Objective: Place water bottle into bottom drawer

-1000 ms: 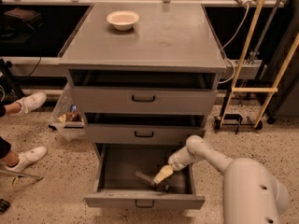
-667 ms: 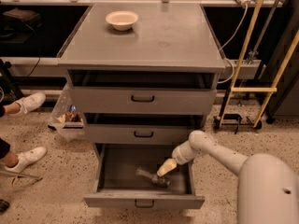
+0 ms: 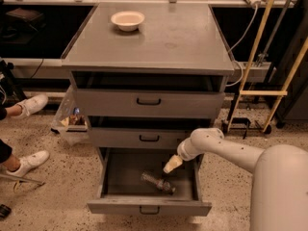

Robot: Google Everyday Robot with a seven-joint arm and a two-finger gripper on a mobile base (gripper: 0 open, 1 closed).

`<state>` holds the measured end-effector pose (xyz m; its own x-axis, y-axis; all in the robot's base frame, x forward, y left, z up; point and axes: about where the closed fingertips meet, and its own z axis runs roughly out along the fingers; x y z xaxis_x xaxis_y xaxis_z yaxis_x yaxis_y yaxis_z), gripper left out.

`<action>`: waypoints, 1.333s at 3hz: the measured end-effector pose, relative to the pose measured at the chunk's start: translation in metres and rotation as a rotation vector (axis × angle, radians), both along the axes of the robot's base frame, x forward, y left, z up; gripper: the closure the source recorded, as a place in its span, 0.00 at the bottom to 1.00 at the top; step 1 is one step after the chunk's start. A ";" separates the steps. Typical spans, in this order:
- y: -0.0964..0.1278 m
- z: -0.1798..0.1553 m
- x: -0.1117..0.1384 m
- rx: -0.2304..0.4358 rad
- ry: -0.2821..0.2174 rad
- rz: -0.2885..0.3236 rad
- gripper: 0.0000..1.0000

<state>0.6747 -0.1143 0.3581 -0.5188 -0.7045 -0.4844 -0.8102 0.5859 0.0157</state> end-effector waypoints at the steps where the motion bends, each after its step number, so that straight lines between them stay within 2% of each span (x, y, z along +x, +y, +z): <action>1: 0.000 0.000 -0.003 0.000 0.000 0.000 0.00; 2: -0.002 0.004 -0.013 -0.013 0.007 -0.005 0.00; 3: -0.034 0.044 -0.017 -0.136 -0.086 -0.024 0.00; 4: -0.039 0.107 -0.009 -0.265 -0.235 0.036 0.00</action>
Offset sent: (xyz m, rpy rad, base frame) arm -0.1949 -0.0513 0.0950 -0.2782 0.1327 -0.1030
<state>0.6658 -0.1533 0.4651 -0.3875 -0.8372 -0.3859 -0.7936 0.5159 -0.3225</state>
